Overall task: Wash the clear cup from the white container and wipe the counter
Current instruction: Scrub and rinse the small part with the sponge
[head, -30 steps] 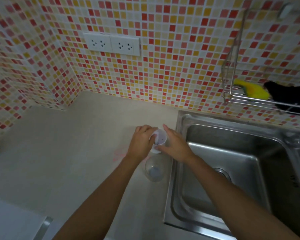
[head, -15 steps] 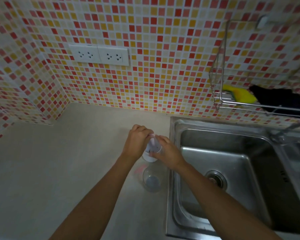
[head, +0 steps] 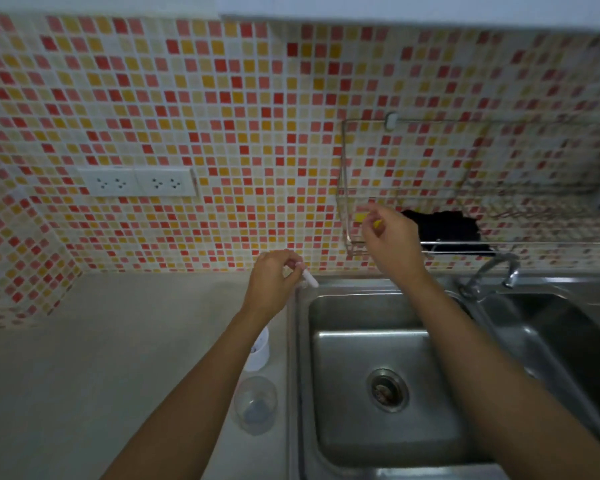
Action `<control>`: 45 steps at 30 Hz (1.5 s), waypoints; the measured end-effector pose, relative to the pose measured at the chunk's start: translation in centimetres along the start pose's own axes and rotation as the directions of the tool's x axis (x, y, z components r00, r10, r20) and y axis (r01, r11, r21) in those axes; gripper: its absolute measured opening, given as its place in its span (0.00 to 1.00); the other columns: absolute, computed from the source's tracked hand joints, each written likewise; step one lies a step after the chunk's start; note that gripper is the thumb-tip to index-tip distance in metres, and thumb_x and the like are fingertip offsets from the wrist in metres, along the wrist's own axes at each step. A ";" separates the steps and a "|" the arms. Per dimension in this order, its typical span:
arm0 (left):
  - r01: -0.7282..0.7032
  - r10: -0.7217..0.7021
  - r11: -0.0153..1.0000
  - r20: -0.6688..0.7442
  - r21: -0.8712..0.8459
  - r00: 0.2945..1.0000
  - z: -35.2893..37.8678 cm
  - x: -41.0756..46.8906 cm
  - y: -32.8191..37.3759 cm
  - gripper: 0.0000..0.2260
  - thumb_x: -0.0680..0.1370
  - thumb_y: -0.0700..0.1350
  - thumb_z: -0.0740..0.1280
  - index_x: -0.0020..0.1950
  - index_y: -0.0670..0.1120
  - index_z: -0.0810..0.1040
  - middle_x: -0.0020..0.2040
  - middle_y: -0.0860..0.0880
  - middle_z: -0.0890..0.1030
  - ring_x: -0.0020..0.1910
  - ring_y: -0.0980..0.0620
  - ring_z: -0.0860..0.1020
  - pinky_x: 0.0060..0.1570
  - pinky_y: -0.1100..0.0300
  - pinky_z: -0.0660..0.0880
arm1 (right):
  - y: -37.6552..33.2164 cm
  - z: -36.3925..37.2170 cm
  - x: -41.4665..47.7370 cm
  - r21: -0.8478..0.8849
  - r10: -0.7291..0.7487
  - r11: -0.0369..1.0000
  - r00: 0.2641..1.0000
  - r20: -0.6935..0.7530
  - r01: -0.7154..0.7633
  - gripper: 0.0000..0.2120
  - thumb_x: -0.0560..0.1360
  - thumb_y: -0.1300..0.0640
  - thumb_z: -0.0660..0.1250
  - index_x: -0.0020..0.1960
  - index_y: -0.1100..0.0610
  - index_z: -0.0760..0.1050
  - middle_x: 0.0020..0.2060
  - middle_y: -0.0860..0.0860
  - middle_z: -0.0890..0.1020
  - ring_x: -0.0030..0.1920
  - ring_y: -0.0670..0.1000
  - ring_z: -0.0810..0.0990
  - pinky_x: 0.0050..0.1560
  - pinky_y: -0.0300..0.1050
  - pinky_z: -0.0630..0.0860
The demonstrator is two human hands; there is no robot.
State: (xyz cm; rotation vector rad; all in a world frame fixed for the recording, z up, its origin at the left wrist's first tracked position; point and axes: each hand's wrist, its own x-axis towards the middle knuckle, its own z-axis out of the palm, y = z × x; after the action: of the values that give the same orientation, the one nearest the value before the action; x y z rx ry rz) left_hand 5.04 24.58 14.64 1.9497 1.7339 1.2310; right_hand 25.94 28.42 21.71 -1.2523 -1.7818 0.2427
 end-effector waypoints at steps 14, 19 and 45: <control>0.274 -0.277 0.958 -0.031 -0.081 0.960 5.6 0.6 6.3 0.06 0.76 0.45 0.69 0.47 0.43 0.84 0.36 0.52 0.81 0.33 0.60 0.76 0.34 0.77 0.70 | 8.3 0.5 7.5 -0.210 0.298 0.952 0.827 0.476 -0.223 0.02 0.76 0.57 0.66 0.46 0.53 0.73 0.57 0.52 0.78 0.51 0.52 0.76 0.44 0.43 0.72; 0.399 -0.408 0.903 -0.029 -0.159 0.912 7.5 -1.5 7.2 0.09 0.77 0.48 0.68 0.43 0.44 0.83 0.37 0.51 0.82 0.35 0.60 0.76 0.36 0.73 0.67 | 7.2 -1.9 5.2 0.125 0.043 0.991 0.994 0.102 -0.056 0.10 0.77 0.58 0.65 0.58 0.53 0.78 0.50 0.52 0.79 0.49 0.48 0.77 0.45 0.29 0.69; 0.354 -0.407 0.840 -0.047 -0.410 0.912 12.2 -3.5 13.1 0.07 0.76 0.48 0.69 0.47 0.45 0.83 0.41 0.51 0.84 0.44 0.55 0.82 0.46 0.61 0.77 | 9.1 -5.0 -8.0 -0.042 -0.013 0.999 0.994 0.106 0.017 0.22 0.70 0.64 0.72 0.62 0.52 0.77 0.60 0.48 0.77 0.58 0.51 0.74 0.61 0.51 0.74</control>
State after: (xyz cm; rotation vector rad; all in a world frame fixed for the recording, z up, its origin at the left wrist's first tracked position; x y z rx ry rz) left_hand 23.13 22.10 14.64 1.2446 1.6642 1.4409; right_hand 36.13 24.46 14.44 -1.2767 -1.8954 0.2679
